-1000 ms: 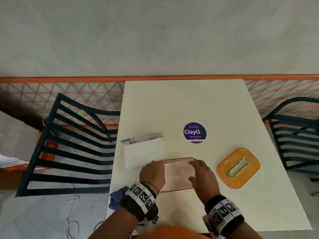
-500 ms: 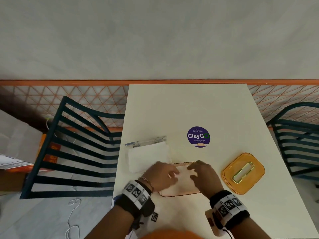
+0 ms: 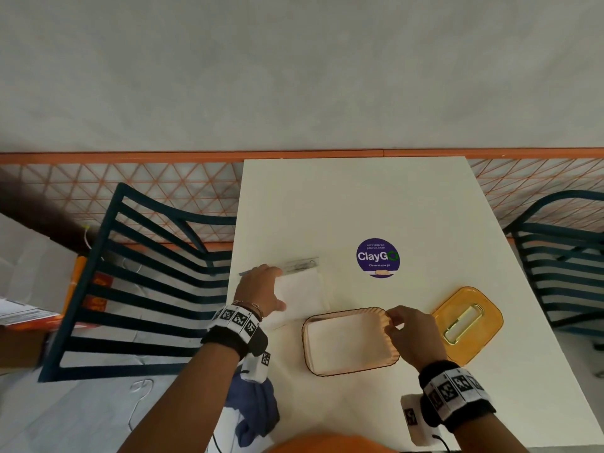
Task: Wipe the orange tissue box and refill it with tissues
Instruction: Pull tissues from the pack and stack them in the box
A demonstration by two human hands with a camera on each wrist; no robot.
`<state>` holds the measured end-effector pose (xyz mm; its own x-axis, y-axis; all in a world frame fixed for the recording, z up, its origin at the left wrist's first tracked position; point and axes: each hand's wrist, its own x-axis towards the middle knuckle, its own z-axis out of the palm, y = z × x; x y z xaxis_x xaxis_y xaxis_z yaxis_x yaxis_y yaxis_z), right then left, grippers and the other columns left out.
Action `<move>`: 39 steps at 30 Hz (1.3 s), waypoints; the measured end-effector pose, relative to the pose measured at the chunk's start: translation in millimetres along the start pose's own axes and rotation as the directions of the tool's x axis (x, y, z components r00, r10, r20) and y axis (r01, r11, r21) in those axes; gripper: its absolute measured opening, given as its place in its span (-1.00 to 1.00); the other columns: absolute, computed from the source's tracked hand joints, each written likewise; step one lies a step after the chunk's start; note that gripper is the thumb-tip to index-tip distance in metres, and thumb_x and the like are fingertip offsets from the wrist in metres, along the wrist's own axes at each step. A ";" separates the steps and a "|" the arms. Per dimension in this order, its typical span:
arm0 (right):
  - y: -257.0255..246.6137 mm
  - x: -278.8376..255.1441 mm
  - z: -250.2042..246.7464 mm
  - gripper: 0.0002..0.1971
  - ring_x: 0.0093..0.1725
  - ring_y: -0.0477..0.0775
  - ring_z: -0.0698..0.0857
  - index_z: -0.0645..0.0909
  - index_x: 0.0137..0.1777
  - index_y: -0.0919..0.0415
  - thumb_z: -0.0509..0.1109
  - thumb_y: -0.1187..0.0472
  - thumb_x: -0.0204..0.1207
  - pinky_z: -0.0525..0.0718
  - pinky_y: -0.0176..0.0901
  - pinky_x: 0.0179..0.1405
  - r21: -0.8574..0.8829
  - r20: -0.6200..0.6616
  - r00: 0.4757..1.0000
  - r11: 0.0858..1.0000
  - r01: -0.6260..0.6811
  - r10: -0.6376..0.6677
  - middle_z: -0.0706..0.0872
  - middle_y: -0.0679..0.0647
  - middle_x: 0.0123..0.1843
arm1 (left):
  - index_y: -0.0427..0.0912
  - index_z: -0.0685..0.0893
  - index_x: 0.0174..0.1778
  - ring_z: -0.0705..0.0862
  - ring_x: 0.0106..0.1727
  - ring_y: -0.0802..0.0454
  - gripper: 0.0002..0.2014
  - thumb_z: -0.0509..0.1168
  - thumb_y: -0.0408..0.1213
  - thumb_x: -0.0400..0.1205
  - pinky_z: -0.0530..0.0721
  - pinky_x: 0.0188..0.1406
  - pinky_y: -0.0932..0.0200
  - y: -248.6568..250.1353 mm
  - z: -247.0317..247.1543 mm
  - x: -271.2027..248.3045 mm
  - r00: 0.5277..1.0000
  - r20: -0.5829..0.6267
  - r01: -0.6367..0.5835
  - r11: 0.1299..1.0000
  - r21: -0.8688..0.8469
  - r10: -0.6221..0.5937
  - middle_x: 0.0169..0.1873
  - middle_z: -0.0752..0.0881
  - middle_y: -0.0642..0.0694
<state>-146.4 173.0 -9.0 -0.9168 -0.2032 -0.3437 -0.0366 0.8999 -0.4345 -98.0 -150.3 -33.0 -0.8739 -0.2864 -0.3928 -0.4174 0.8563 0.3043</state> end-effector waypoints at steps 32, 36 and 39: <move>-162.4 16.4 12.7 -0.70 0.05 -0.18 0.76 0.80 0.14 -0.12 0.66 0.05 0.40 0.72 -0.15 0.16 0.415 0.070 0.879 0.815 0.405 -0.472 0.86 -0.19 0.04 | 0.08 0.75 0.01 0.76 0.14 -0.07 -0.62 0.54 -0.53 0.49 0.77 0.12 0.03 2.8 -5.7 -57.0 0.977 -0.018 0.053 0.323 -0.945 -0.213 -0.01 0.81 -0.03; -172.5 16.9 8.8 -0.85 -0.10 -0.03 0.76 0.83 0.03 0.05 0.58 0.09 0.48 0.64 -0.19 -0.09 0.272 0.089 0.844 0.828 0.491 -0.530 0.87 -0.06 -0.07 | 0.11 0.71 0.03 0.76 0.07 0.07 -0.59 0.57 -0.51 0.47 0.72 -0.03 0.18 8.3 4.6 -56.7 0.959 0.002 0.107 0.354 -0.929 -0.284 -0.03 0.81 0.07; -171.7 20.4 -5.1 -0.88 -0.20 -0.10 0.74 0.82 -0.02 0.04 0.58 0.07 0.48 0.54 -0.36 -0.23 0.333 0.056 0.869 0.829 0.449 -0.492 0.84 -0.10 -0.17 | 0.06 0.77 0.14 0.82 0.08 0.00 -0.62 0.64 -0.28 0.44 0.80 0.12 -0.02 3.6 2.2 -57.7 0.966 0.003 0.118 0.429 -0.896 -0.259 -0.03 0.87 0.04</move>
<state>-160.9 16.3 62.9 -0.7559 -0.6414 -0.1316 -0.3092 0.5269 -0.7917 -48.5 -129.8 -11.2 -0.7352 -0.4971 -0.4608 -0.5053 -0.0512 0.8614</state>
